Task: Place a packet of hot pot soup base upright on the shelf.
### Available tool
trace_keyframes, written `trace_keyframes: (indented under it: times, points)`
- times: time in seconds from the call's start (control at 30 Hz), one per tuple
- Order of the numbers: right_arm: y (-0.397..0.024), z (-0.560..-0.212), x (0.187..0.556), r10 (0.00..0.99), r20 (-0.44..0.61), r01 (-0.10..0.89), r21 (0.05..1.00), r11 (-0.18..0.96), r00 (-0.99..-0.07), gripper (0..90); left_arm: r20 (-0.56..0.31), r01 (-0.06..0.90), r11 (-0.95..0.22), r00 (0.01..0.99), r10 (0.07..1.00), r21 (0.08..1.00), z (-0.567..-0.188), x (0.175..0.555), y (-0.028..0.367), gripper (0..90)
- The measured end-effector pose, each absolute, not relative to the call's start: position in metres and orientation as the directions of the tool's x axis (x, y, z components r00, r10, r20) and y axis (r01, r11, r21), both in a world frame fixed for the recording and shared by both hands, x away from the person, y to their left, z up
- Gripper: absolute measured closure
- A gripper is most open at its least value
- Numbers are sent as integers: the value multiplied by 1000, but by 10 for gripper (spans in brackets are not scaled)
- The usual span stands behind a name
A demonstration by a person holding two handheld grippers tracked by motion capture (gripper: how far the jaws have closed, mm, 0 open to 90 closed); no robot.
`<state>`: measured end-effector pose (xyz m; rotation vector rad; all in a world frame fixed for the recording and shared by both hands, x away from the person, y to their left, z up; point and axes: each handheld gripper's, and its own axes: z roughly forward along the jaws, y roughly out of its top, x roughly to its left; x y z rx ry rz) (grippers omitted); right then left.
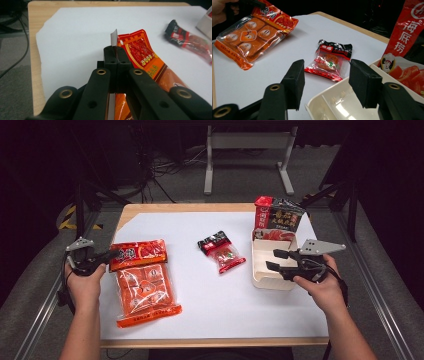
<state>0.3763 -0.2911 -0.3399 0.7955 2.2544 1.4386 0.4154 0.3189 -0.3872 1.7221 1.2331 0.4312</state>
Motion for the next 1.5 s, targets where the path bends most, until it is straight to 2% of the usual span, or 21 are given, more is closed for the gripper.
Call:
trace_keyframes:
  times: [0.93,1.13,1.5]
  points:
    - [-274,-329,370,574,9,243,911,333,-819,498,-147,330,-82,613,776,940,-310,370,280,900]
    - [-270,-326,367,570,5,232,916,327,-822,487,-77,261,-132,660,747,956,-296,359,265,900]
    - [-267,-323,365,559,-1,222,918,330,-829,487,-48,212,-150,714,698,966,-283,348,250,900]
